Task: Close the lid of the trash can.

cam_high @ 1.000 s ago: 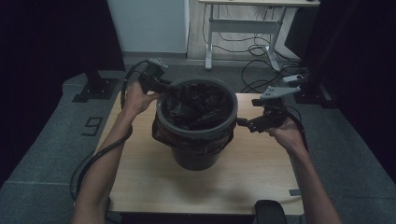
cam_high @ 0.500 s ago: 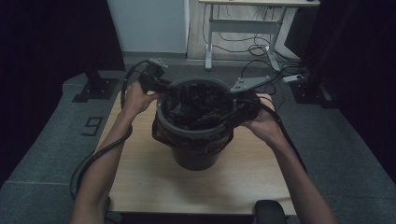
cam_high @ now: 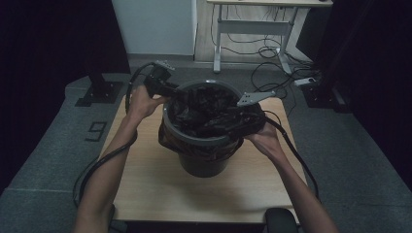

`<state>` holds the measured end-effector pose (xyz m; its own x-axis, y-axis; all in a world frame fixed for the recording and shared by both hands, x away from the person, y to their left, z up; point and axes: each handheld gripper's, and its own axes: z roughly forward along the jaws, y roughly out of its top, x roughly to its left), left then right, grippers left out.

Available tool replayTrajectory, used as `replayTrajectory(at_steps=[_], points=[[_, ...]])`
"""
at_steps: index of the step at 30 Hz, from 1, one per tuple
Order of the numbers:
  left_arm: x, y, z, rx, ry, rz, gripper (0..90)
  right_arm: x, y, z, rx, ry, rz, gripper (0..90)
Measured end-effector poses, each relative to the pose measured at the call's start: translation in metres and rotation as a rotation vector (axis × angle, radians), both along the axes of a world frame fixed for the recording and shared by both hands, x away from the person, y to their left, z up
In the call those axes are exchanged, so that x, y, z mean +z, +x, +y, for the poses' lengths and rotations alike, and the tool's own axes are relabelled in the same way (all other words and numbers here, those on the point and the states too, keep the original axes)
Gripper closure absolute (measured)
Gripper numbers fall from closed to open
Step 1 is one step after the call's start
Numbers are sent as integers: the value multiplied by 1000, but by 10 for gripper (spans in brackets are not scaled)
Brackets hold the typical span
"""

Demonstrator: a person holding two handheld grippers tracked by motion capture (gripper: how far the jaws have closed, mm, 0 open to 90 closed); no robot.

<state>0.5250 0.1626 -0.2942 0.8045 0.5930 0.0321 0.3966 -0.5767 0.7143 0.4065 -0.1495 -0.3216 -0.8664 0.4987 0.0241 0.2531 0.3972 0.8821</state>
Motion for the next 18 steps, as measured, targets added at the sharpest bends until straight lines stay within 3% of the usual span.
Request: replayTrajectory(at_steps=[2,4,5,10,13,16,18], points=[[0,1,0,1,6,6,632,-2,0,-2,3,16,-3,191],[0,1,0,2,7,10,621,-5,-1,-3,-25,12,-31,294],[0,1,0,1,10,12,621,-5,-2,-3,-43,2,-47,294],[0,3,0,-4,7,28,622,-5,0,-3,-36,-3,-36,304],[0,2,0,-13,8,21,637,-2,11,-10,45,-11,-13,294],[1,4,-1,-26,18,31,649,1,27,-13,89,-72,-75,246],[0,5,-1,-30,25,51,650,3,39,-16,136,-85,-66,237]])
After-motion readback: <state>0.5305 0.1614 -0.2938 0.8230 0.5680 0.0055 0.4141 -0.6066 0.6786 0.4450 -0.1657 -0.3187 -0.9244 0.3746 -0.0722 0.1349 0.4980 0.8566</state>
